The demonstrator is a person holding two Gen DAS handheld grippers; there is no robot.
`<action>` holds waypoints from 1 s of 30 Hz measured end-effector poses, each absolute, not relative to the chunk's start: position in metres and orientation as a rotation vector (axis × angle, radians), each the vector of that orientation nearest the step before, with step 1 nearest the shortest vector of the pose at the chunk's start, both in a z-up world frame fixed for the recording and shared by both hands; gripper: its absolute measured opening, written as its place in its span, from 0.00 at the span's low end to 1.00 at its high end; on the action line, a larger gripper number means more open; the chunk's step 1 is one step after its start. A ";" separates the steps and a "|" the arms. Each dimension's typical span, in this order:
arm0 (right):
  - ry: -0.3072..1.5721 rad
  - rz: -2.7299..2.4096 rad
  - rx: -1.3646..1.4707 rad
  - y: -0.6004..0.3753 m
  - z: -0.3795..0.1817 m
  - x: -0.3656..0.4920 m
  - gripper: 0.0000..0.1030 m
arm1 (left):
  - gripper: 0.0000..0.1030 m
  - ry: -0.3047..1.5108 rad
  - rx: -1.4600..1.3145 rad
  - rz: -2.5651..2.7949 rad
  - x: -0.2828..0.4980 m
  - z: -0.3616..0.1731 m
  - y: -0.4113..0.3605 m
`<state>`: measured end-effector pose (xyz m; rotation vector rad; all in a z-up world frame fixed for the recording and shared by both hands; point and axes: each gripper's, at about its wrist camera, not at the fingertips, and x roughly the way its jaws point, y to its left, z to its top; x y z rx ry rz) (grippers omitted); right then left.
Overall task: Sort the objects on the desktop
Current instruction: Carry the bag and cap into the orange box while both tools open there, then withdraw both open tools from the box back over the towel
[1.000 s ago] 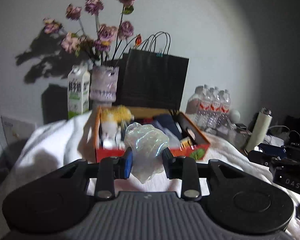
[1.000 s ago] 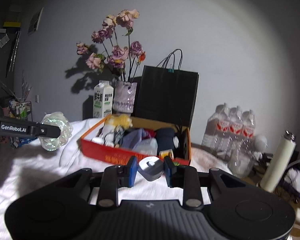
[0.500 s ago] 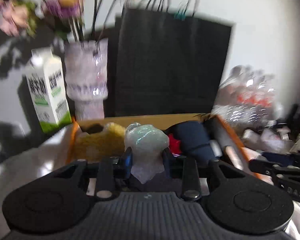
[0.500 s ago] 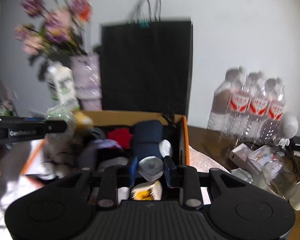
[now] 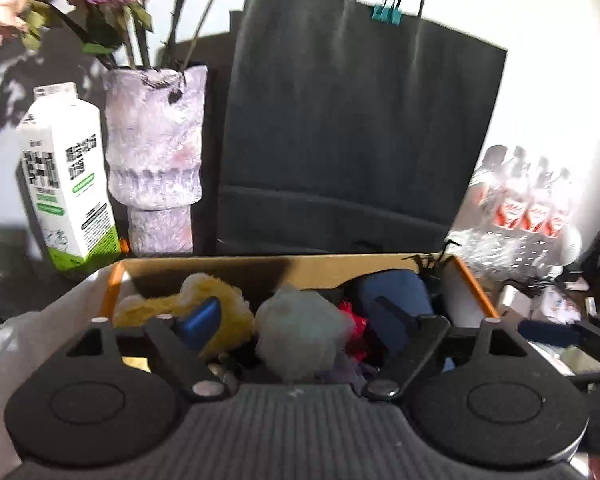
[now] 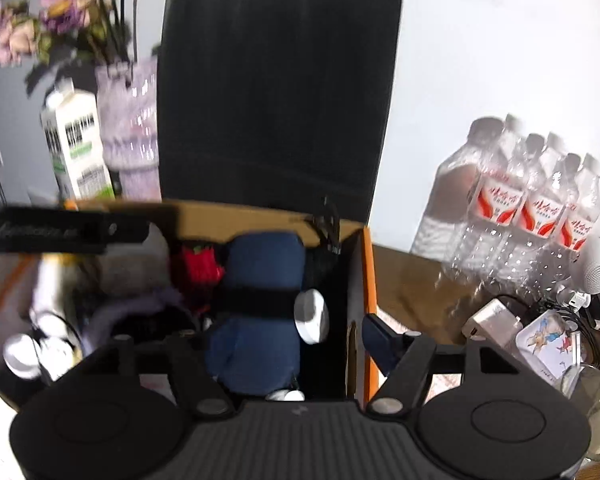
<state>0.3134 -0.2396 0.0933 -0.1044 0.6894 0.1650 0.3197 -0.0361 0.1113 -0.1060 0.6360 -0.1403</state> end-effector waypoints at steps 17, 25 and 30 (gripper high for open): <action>0.565 0.241 -0.001 -0.234 0.130 0.145 0.91 | 1.00 0.579 -0.043 -0.103 0.099 0.146 -0.010; 0.531 0.288 0.014 -0.232 0.118 0.047 0.98 | 1.00 0.568 -0.074 -0.060 0.011 0.124 0.001; 0.544 0.273 -0.008 -0.229 0.096 0.004 1.00 | 1.00 0.601 -0.131 -0.051 -0.030 0.100 0.009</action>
